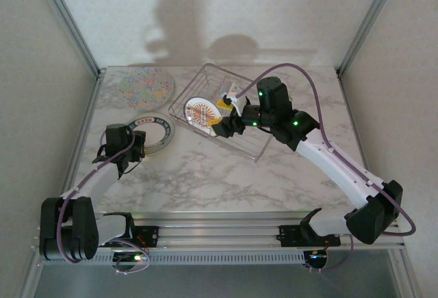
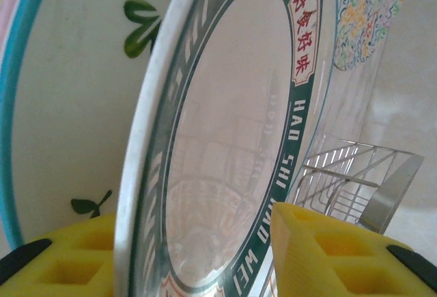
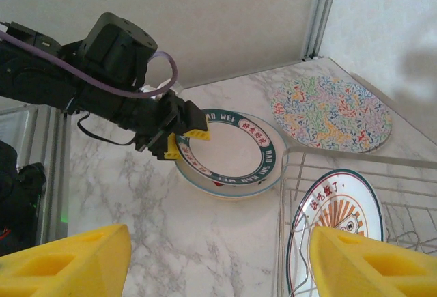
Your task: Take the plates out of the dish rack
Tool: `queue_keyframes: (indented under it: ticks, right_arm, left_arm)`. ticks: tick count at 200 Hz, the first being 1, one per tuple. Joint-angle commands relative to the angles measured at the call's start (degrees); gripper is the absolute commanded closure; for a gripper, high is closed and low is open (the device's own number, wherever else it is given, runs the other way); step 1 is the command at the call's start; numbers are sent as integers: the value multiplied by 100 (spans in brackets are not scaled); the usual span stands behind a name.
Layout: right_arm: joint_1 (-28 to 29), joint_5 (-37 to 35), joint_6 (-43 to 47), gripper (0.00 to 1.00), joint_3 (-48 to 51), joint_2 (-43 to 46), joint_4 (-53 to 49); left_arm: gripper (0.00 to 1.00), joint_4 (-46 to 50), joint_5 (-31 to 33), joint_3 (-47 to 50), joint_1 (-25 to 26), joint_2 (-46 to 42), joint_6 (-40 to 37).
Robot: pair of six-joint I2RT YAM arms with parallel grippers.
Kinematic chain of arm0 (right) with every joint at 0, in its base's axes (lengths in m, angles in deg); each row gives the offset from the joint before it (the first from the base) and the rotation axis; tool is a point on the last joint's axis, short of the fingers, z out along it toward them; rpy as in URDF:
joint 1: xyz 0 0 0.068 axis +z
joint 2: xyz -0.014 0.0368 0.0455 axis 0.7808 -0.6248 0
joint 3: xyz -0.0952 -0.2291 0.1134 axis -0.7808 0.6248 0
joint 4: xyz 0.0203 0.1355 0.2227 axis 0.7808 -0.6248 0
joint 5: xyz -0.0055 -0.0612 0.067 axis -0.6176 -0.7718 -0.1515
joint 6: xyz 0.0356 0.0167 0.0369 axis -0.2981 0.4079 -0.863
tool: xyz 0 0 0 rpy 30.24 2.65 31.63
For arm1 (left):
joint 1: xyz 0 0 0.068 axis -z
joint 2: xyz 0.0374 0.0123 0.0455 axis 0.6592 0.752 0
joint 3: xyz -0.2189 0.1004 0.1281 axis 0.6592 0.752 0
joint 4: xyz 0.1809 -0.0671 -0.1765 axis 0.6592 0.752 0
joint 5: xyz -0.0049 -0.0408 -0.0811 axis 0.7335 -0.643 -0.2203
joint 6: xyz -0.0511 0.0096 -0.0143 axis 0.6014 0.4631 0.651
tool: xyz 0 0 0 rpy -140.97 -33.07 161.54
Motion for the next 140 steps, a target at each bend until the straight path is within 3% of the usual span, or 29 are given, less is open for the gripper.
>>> queue_keyframes:
  ticks: [1,140]
  right_arm:
    - [81,-72,24,30,-123,9,27]
    - [90,-187,103,29,-56,1,40]
  left_arm:
    - [55,589,-113,-270,-45,5,-204]
    - [53,1423,-43,-437,-32,-284,-190]
